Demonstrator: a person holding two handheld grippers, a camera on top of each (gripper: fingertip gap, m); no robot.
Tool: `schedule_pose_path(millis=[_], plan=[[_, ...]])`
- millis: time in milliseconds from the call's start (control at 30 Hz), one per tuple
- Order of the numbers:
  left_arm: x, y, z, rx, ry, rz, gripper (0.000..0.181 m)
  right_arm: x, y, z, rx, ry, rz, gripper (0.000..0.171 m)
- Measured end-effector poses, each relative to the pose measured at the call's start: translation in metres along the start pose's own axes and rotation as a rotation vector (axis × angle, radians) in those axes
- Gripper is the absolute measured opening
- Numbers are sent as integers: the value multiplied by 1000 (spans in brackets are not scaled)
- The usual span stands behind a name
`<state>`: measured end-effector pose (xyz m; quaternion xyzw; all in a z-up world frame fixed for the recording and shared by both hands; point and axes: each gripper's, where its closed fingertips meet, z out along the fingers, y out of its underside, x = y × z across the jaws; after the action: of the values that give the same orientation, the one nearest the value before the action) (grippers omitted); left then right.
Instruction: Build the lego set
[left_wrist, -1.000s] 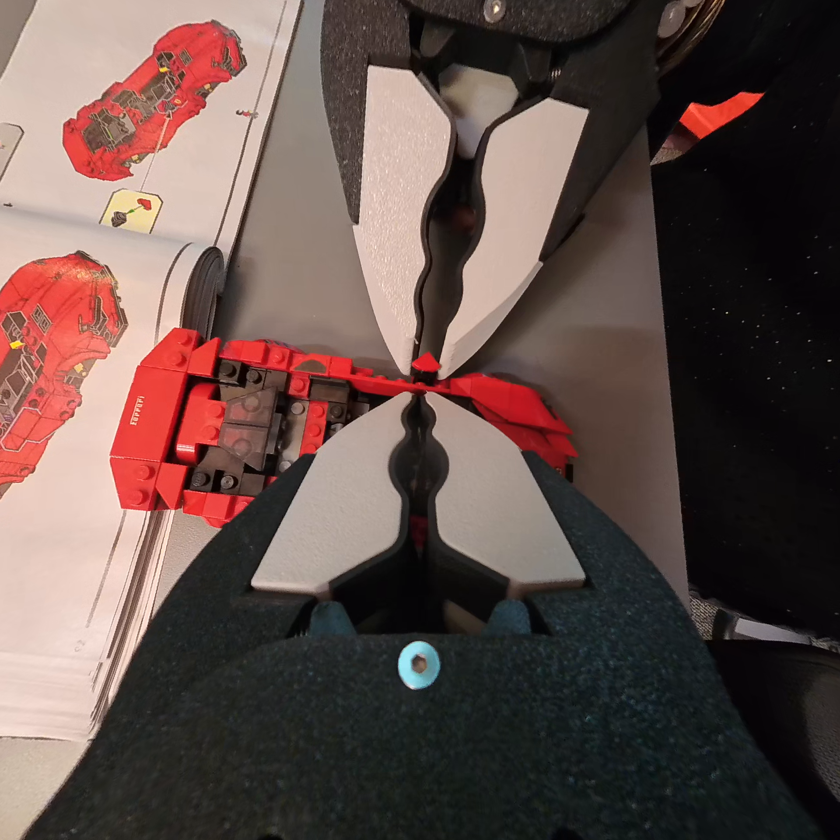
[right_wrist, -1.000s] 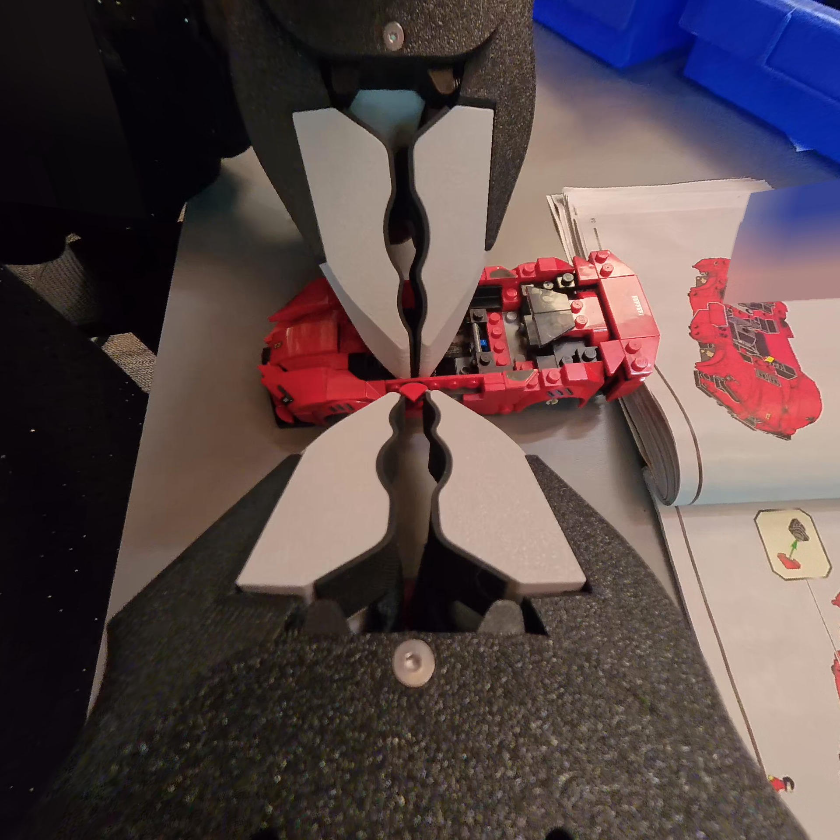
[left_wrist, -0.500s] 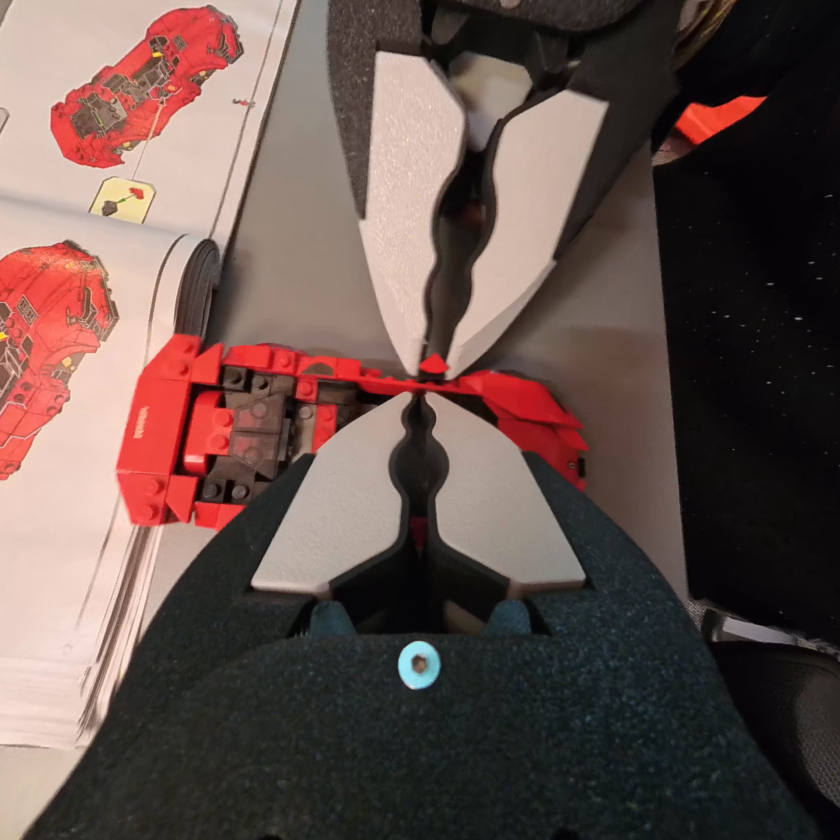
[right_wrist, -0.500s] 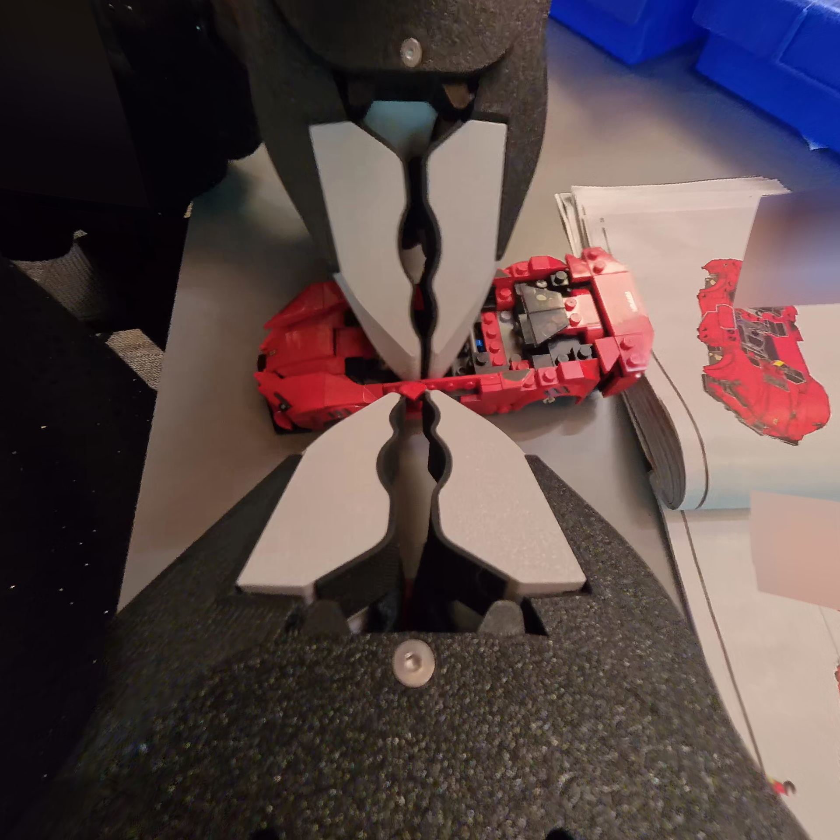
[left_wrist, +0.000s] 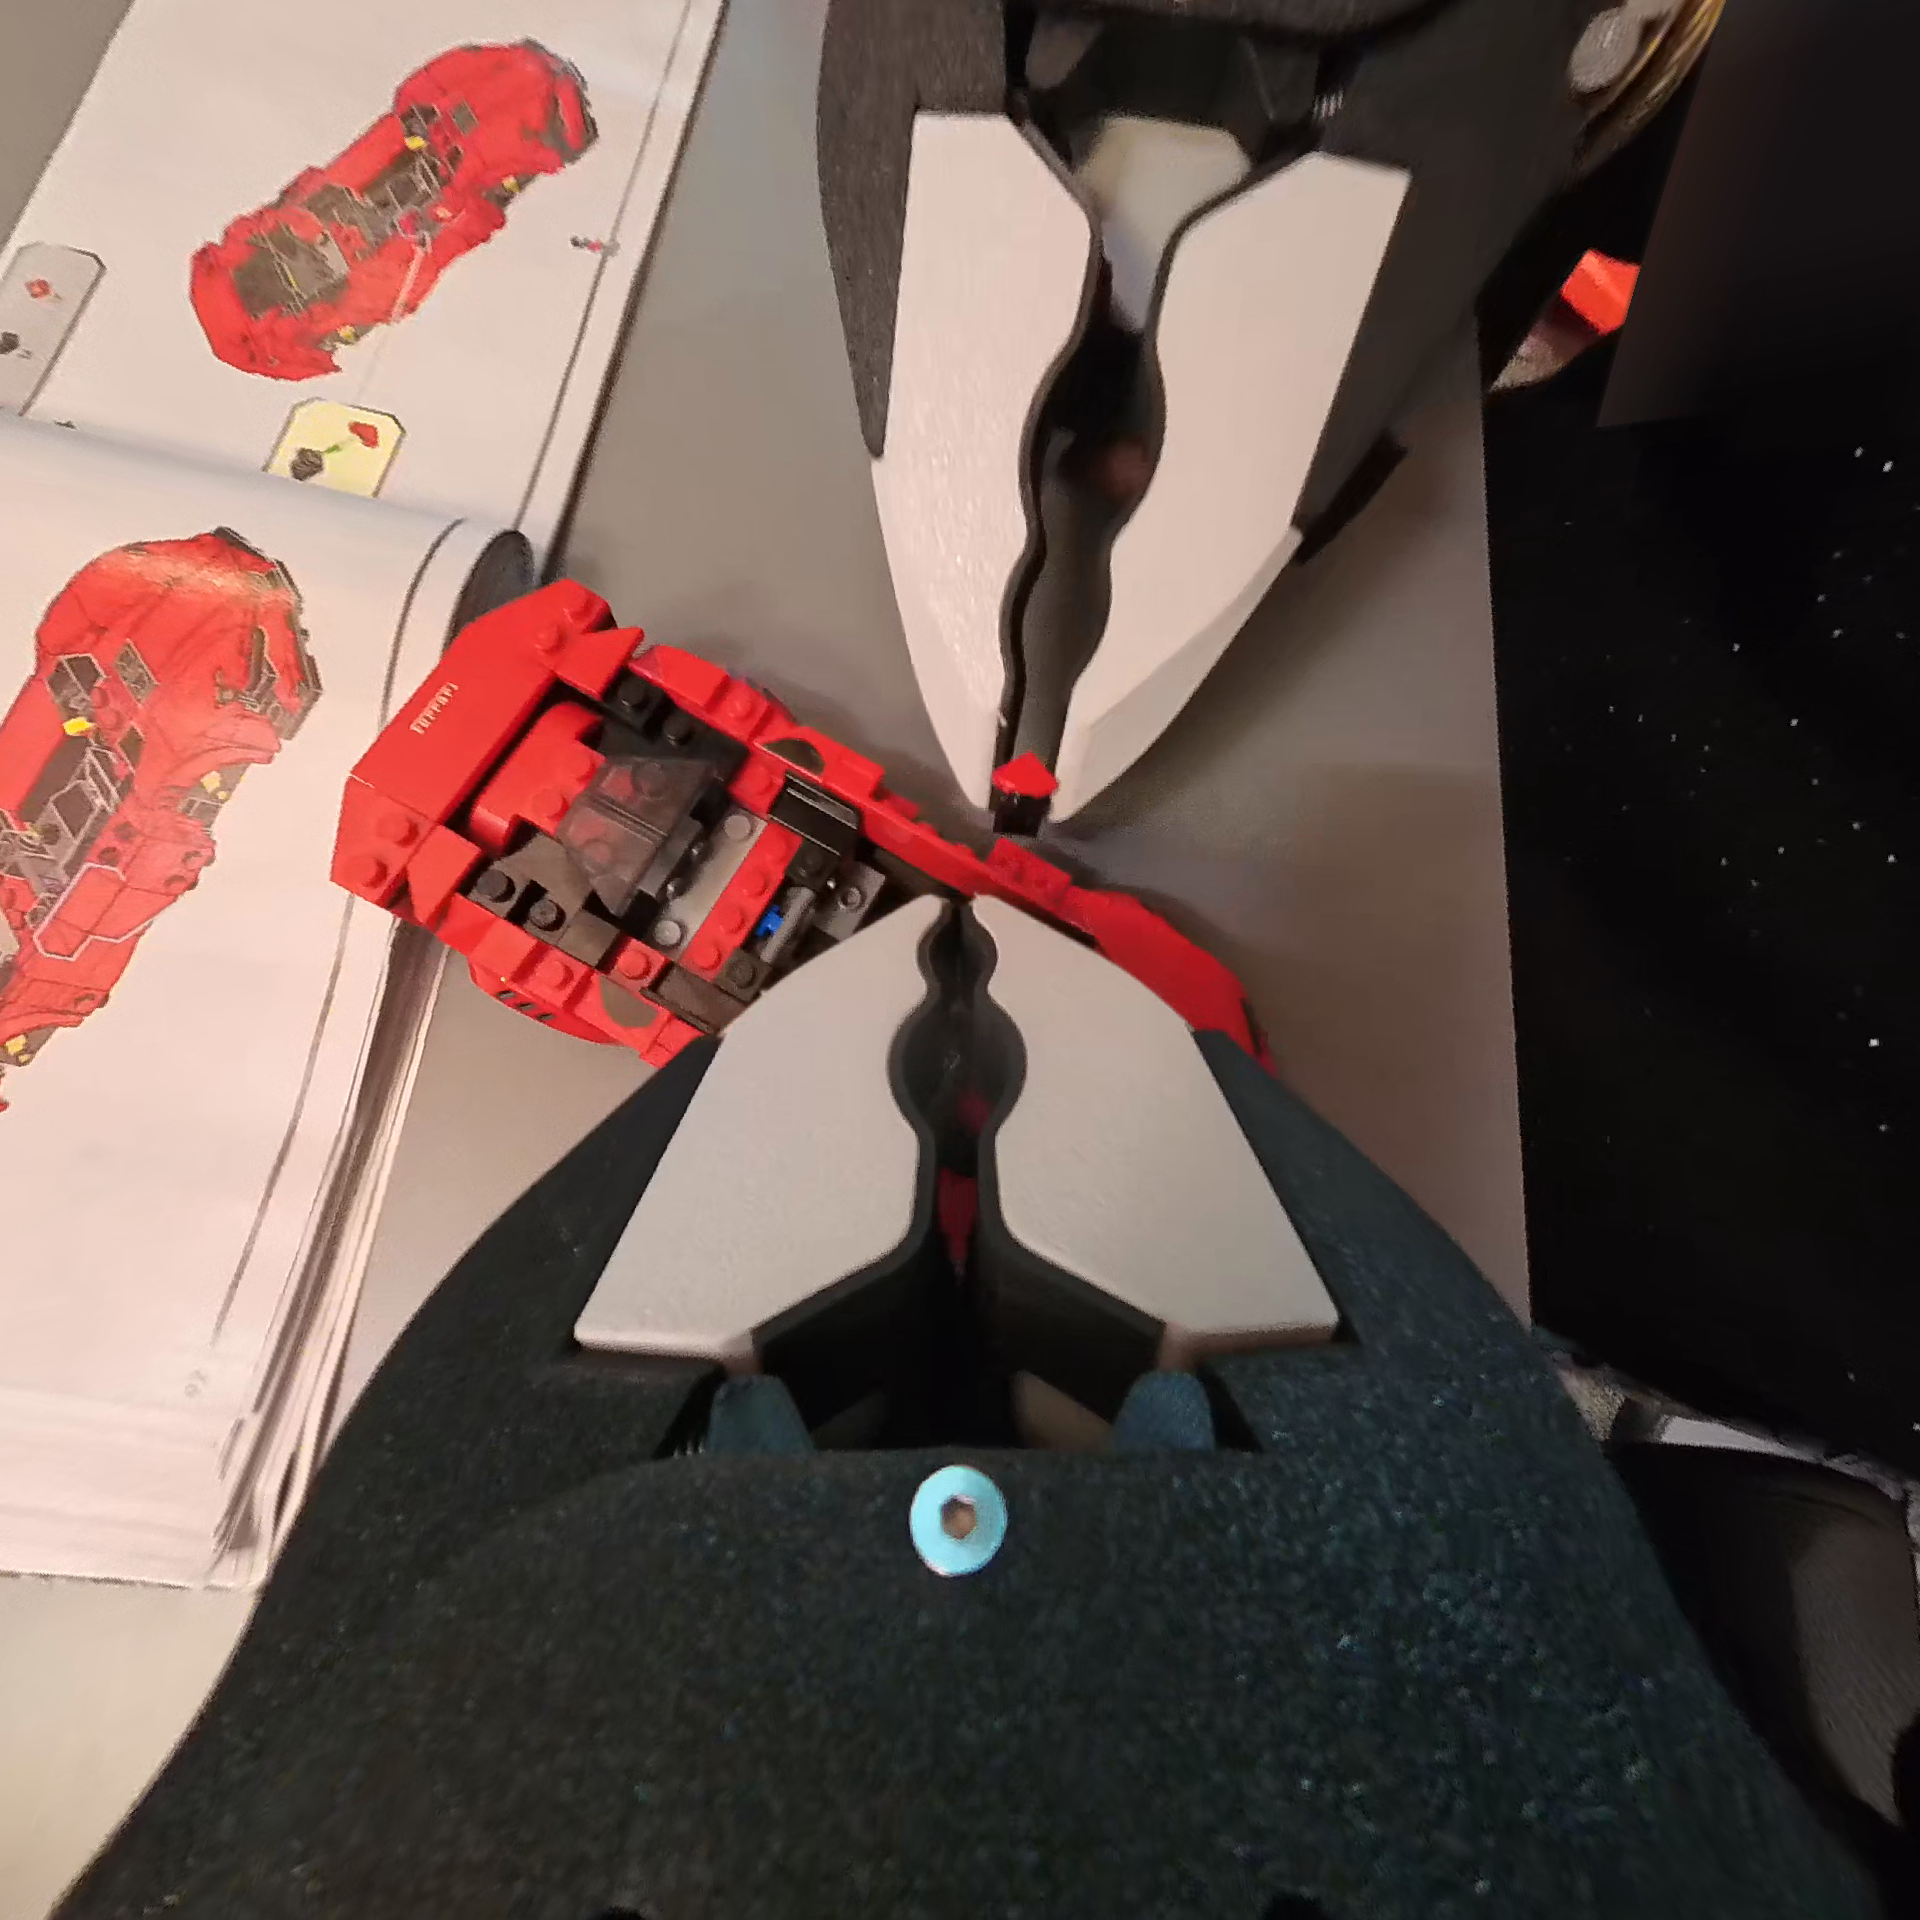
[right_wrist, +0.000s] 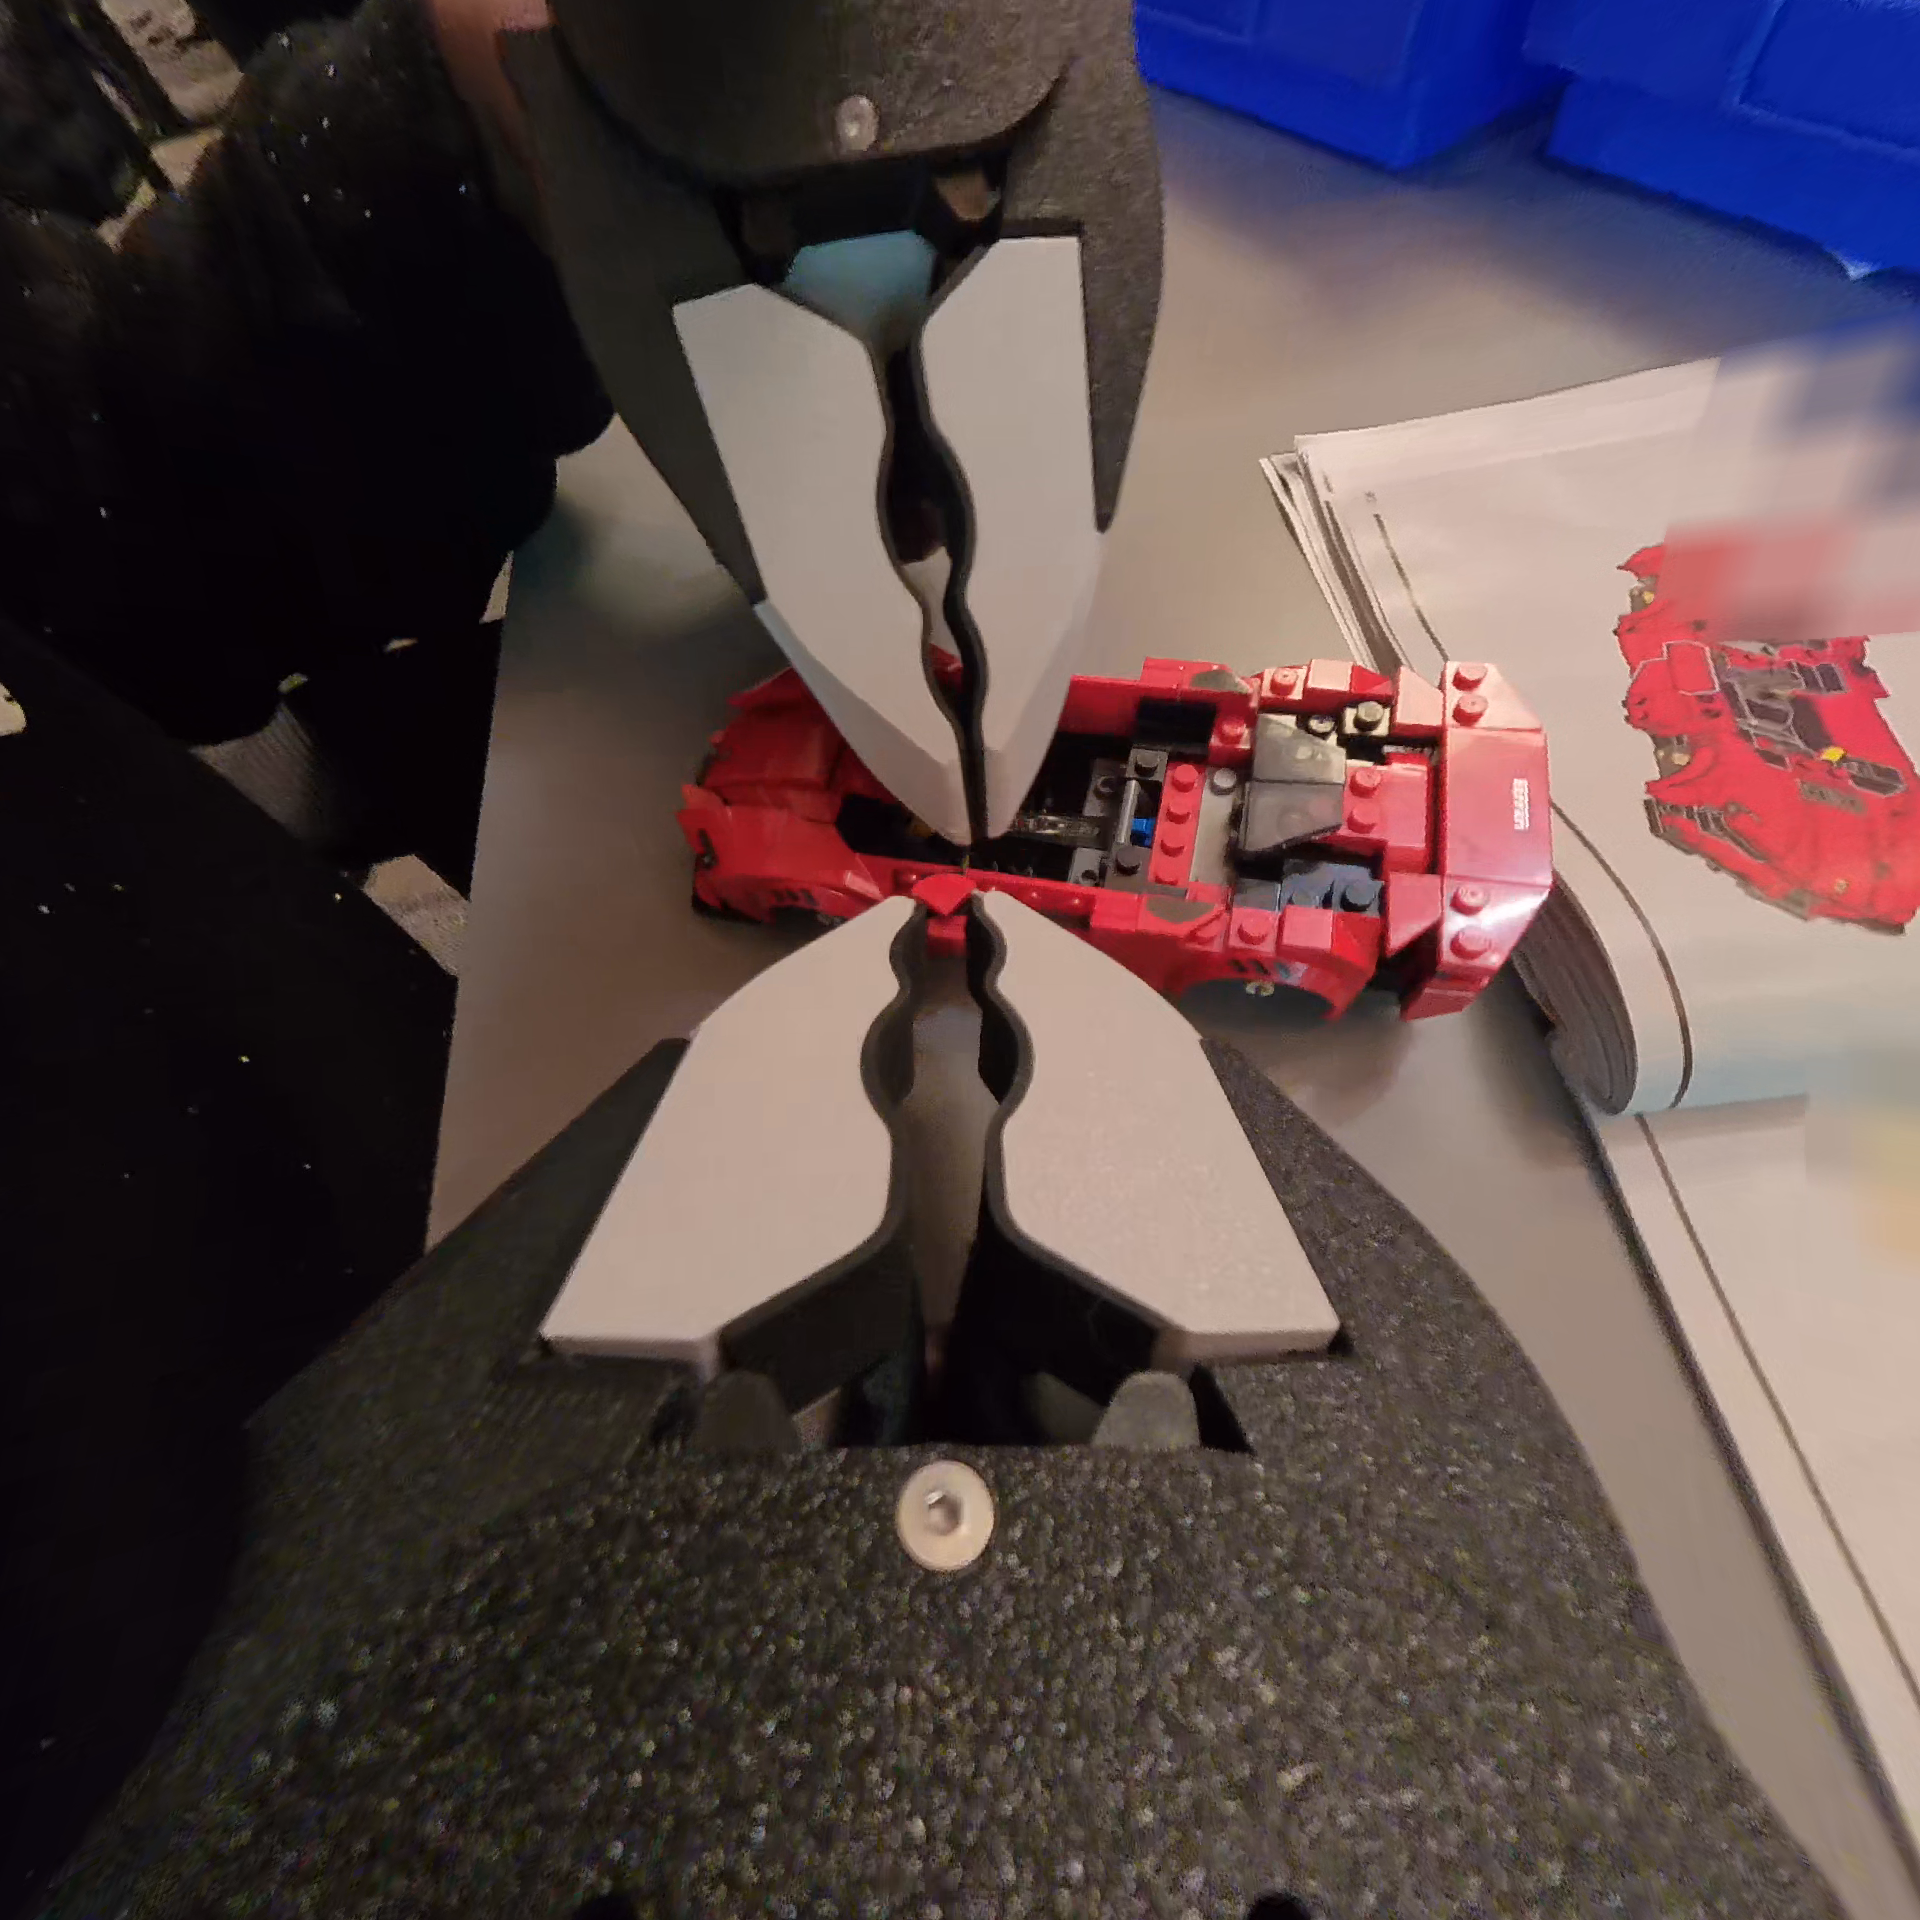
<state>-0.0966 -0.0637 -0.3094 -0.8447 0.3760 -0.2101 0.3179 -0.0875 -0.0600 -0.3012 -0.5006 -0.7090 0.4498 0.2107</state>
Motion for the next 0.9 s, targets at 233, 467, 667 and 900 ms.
schedule_pose_path(millis=[233, 467, 667, 900], plan=[[6, 2, 3, -35, 42, 44, 0, 0, 2, 4, 26, 76, 183, 7], [6, 2, 5, -34, 62, 57, 0, -2, 4, 7, 40, 122, 199, 7], [7, 1, 5, -24, 65, 53, 0, 0, 6, 7, 21, 167, 170, 7], [8, 1, 6, -27, 62, 49, 0, 0, 6, 7, -6, 214, 119, 7]])
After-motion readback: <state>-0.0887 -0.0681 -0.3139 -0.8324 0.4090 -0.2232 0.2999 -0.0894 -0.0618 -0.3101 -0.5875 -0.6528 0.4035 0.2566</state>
